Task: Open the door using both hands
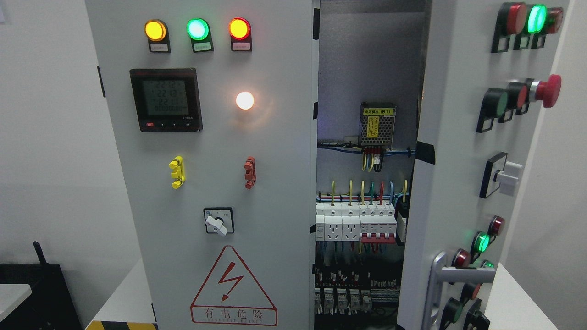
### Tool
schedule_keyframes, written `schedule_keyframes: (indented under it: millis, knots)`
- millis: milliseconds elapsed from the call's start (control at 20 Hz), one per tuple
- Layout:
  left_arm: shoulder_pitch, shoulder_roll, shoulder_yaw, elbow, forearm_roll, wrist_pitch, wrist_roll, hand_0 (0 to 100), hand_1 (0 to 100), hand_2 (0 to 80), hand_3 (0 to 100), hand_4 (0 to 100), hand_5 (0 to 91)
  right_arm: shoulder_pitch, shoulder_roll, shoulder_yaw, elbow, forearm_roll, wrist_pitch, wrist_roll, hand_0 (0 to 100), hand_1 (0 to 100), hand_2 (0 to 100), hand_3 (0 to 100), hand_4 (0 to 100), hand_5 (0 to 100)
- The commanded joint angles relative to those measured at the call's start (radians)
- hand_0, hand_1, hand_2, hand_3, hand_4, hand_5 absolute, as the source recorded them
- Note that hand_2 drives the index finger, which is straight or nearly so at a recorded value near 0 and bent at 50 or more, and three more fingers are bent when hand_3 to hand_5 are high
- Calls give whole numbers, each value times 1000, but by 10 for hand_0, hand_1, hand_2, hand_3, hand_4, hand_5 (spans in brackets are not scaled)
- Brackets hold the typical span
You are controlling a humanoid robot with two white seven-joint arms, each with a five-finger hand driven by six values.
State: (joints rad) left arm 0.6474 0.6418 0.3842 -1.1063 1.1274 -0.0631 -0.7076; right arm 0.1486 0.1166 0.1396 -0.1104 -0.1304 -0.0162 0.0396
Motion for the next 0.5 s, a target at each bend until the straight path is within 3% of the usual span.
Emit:
schedule_keyframes:
  millis: [0, 200, 451]
  knots:
    - [38, 608, 275, -363, 356, -7, -100, 0, 0, 0, 0, 0, 0, 0, 0, 0, 0, 0, 1, 0, 386, 0, 0, 0, 0, 0]
    - [28, 758, 315, -372, 480, -6, -193, 0, 0, 0, 0, 0, 0, 0, 0, 0, 0, 0, 1, 0, 386, 0, 0, 0, 0, 0]
    - [9, 945, 312, -399, 575, -6, -234, 0, 0, 0, 0, 0, 0, 0, 0, 0, 0, 0, 1, 0, 386, 0, 0, 0, 0, 0]
